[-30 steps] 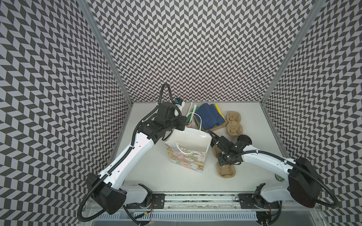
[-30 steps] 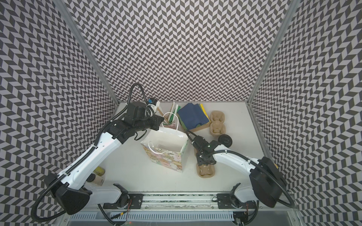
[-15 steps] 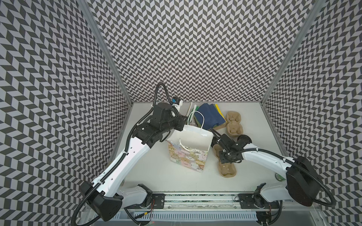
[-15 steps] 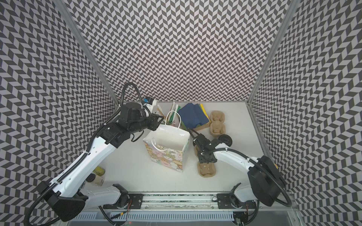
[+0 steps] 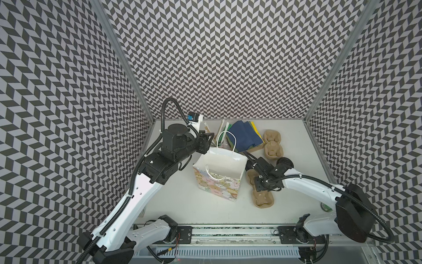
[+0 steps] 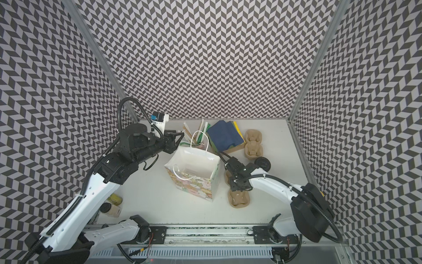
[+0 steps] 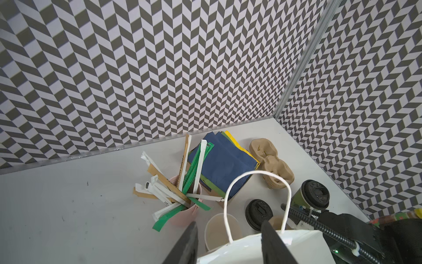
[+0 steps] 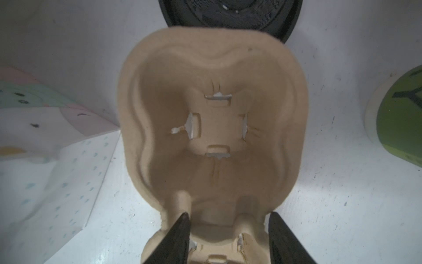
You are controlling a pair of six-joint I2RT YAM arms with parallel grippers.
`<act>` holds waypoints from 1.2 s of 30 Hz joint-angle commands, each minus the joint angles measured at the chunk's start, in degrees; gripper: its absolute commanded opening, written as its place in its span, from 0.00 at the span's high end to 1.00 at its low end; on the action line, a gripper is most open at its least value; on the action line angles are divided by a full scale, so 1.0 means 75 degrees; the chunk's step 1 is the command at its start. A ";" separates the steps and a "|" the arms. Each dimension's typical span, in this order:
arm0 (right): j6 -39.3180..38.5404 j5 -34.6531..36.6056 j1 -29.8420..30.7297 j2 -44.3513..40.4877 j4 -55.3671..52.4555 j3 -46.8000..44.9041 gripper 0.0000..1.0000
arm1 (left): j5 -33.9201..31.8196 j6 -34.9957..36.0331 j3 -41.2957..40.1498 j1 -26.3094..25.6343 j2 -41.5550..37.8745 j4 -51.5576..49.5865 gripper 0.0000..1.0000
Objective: Pack a coffee takeout order
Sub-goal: Pick up the cup tray from the center of the table.
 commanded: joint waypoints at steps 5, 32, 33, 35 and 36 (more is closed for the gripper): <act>0.0305 0.0331 0.0466 -0.0065 -0.0160 0.0118 0.46 | -0.0194 -0.0049 0.0082 -0.0057 -0.0222 0.0155 0.46; 0.0359 0.0292 0.0581 0.0460 0.0255 0.0109 0.50 | -0.1244 -0.0188 -0.0478 -0.0056 -0.1444 0.0629 0.36; 0.0351 0.0314 0.0564 0.0499 0.0294 0.0088 0.50 | -0.1258 -0.0189 -0.0540 -0.0057 -0.1523 0.0691 0.36; 0.0359 0.0292 0.0524 0.0526 0.0356 0.0056 0.54 | -0.1320 -0.0189 -0.0626 -0.0057 -0.1612 0.0765 0.35; 0.0371 0.0269 0.0505 0.0526 0.0373 0.0042 0.54 | -0.1347 -0.0198 -0.0646 -0.0056 -0.1637 0.0769 0.35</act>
